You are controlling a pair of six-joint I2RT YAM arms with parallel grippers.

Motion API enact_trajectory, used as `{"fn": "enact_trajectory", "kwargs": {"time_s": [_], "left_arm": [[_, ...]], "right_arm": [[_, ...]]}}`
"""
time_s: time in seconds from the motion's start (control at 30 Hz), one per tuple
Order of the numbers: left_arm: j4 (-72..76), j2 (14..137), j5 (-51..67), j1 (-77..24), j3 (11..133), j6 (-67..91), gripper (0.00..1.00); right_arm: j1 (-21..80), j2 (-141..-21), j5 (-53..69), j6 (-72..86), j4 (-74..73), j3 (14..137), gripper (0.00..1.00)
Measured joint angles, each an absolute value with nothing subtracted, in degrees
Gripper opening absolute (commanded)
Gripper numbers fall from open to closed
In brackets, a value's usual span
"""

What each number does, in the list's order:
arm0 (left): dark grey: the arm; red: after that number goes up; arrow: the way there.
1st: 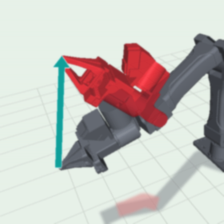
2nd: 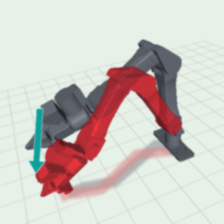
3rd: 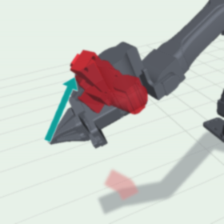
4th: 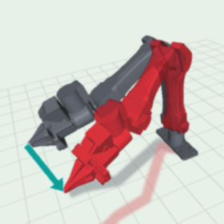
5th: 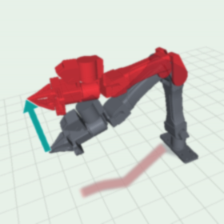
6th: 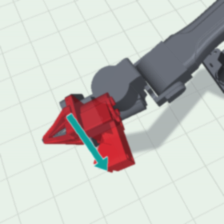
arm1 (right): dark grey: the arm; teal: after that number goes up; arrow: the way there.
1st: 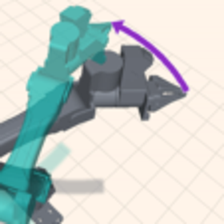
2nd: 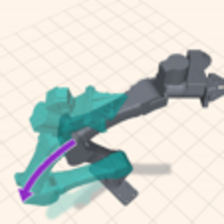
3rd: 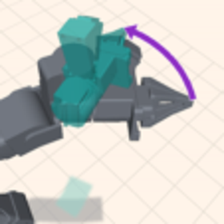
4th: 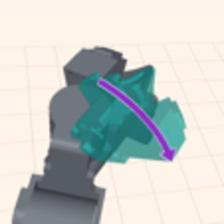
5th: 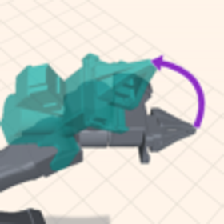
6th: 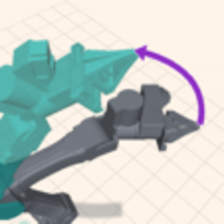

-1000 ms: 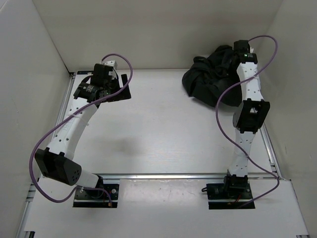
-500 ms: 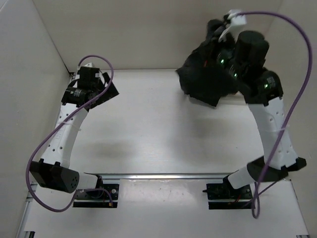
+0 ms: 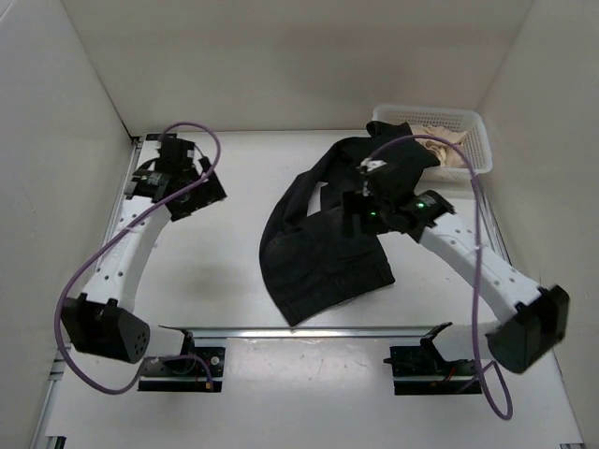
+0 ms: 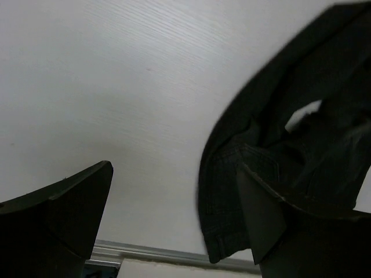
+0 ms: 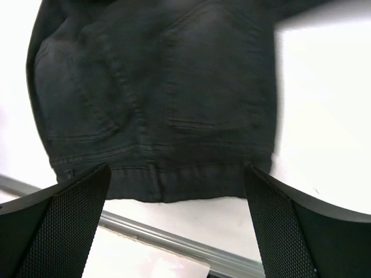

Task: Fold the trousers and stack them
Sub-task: Move the trousers to the center of the board, then flatten the trousers out

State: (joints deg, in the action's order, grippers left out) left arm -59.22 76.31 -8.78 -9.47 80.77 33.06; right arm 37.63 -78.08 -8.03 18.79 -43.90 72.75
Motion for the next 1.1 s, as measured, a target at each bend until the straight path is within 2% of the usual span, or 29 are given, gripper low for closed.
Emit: {"fn": "enact_trajectory", "kwargs": {"time_s": [0.17, 0.3, 0.47, 0.77, 0.83, 0.87, 0.9, 1.0, 1.03, 1.1], "left_arm": [[-55.75, 83.15, -5.74, -20.16, 78.15, 33.19, 1.00], [-50.87, 86.67, -1.48, -28.88, 66.74, 36.99, 1.00], [-47.37, 89.65, 2.66, -31.27, 56.95, 41.60, 1.00], [-43.27, 98.45, 3.31, -40.36, 58.96, 46.72, 0.98], [-43.42, 100.03, 3.95, -40.49, 60.71, 46.94, 0.87], [-43.64, 100.73, 4.19, -40.49, 61.49, 47.03, 0.78], [-43.68, 101.23, 4.47, -40.49, 62.02, 47.03, 0.58], [-42.48, 102.50, 5.30, -40.38, 62.83, 46.65, 0.18], [-41.74, 102.56, 5.54, -40.40, 62.89, 46.26, 0.10], [-41.10, 102.28, 5.87, -40.36, 63.02, 45.28, 0.10]], "right_arm": [[28.95, -66.15, -4.84, 22.24, -41.91, 66.17, 1.00], [25.43, -64.10, -0.47, 25.10, -40.75, 57.76, 1.00], [22.15, -65.58, 2.79, 27.35, -42.65, 46.78, 1.00], [12.67, -66.02, 5.98, 27.88, -39.79, 41.34, 1.00], [12.05, -68.60, 6.63, 27.92, -38.26, 41.34, 1.00], [12.01, -70.02, 6.94, 27.97, -37.32, 41.34, 0.98], [12.01, -71.35, 7.20, 28.05, -36.29, 41.34, 0.96], [12.01, -74.67, 7.90, 28.14, -33.04, 41.34, 0.77], [12.01, -75.96, 8.21, 28.21, -31.83, 41.36, 0.56], [12.03, -79.59, 8.88, 28.29, -29.91, 41.91, 0.27]]}}
